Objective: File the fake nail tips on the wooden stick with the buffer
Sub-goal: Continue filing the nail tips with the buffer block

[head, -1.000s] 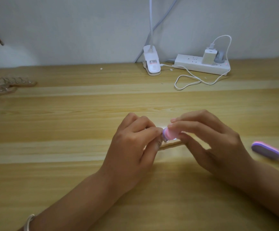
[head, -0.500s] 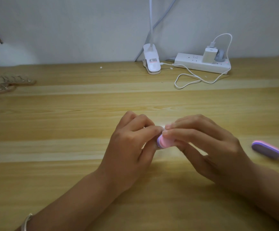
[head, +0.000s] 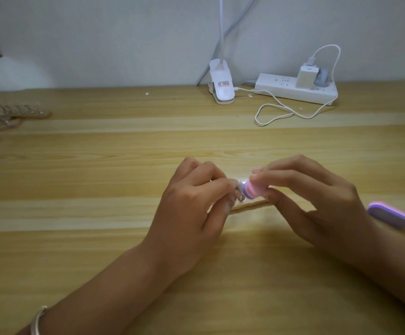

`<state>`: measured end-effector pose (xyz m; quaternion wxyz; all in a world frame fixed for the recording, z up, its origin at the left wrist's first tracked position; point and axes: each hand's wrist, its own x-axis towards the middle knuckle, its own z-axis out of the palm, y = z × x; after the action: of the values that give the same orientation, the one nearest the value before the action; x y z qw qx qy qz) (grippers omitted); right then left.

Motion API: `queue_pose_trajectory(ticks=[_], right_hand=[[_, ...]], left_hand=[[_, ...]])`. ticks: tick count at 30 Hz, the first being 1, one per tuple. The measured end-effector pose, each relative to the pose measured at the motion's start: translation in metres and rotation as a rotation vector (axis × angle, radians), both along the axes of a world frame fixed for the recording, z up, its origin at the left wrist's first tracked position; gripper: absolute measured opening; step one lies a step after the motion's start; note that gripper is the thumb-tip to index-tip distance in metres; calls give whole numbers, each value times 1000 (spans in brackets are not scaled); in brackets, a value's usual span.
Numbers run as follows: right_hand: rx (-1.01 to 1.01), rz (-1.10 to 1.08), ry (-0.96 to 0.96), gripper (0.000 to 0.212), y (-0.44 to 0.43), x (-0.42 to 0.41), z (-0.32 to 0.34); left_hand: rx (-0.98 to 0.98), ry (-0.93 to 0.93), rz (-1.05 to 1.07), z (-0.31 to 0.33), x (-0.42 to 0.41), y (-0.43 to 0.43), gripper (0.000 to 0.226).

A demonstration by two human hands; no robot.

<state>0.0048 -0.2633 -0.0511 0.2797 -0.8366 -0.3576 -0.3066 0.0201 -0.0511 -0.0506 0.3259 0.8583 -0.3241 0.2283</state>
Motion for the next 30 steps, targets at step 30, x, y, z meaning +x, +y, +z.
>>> queue_pose_trajectory(ticks=[30], right_hand=[[7,56,-46,14,10,-5,-4]], left_hand=[[-60,59,-3,4,-2,-1,11]])
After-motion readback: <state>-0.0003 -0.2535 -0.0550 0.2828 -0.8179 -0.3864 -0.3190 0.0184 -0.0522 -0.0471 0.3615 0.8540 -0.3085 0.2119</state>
